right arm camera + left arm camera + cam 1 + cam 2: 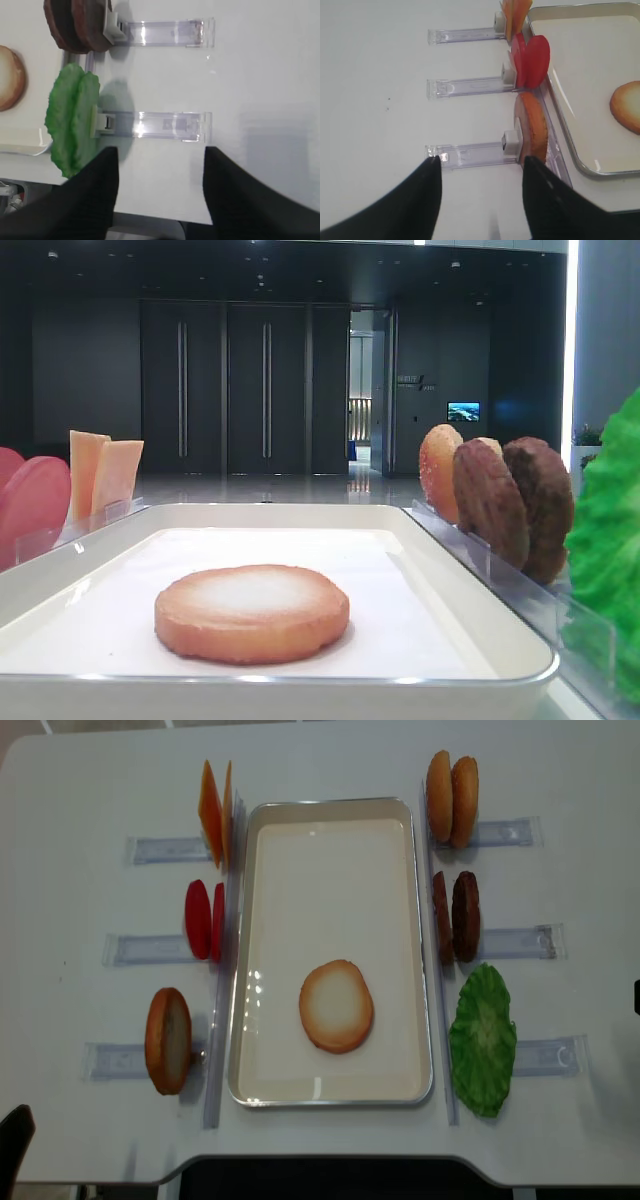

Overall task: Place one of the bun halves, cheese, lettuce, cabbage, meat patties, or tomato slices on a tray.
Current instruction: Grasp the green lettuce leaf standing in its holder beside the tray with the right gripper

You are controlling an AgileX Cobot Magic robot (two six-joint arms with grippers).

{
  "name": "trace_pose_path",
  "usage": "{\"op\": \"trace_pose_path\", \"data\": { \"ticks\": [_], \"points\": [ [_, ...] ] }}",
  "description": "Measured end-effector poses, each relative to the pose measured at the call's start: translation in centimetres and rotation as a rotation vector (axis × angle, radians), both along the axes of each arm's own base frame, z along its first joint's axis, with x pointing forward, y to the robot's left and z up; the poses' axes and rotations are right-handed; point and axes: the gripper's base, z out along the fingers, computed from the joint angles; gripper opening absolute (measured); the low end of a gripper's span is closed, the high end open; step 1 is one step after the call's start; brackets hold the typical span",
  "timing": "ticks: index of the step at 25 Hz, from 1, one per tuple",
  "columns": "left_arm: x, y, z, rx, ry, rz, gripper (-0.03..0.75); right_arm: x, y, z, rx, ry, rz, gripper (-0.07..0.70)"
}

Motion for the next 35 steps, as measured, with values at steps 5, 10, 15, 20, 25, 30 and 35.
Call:
{"op": "trace_pose_path", "data": {
  "ticks": [5,10,15,20,25,30,35],
  "points": [
    [0.0,0.0,0.0,0.000,0.000,0.000,0.398,2.6,0.0,1.0,-0.013,0.055,0.030,0.367],
    [0.0,0.0,0.0,0.000,0.000,0.000,0.398,3.8,0.0,1.4,-0.026,0.087,0.056,0.367],
    [0.0,0.0,0.0,0.000,0.000,0.000,0.398,4.2,0.1,1.3,-0.026,0.104,0.055,0.367],
    [0.0,0.0,0.0,0.000,0.000,0.000,0.398,4.0,1.3,1.2,-0.019,0.128,0.063,0.367],
    [0.0,0.0,0.0,0.000,0.000,0.000,0.398,3.8,3.3,0.7,-0.064,0.181,0.061,0.367],
    [0.0,0.0,0.0,0.000,0.000,0.000,0.398,4.0,6.0,-0.1,-0.073,0.207,0.095,0.367],
    [0.0,0.0,0.0,0.000,0.000,0.000,0.398,4.4,8.5,-1.0,-0.057,0.219,0.136,0.367]
  ]
}}
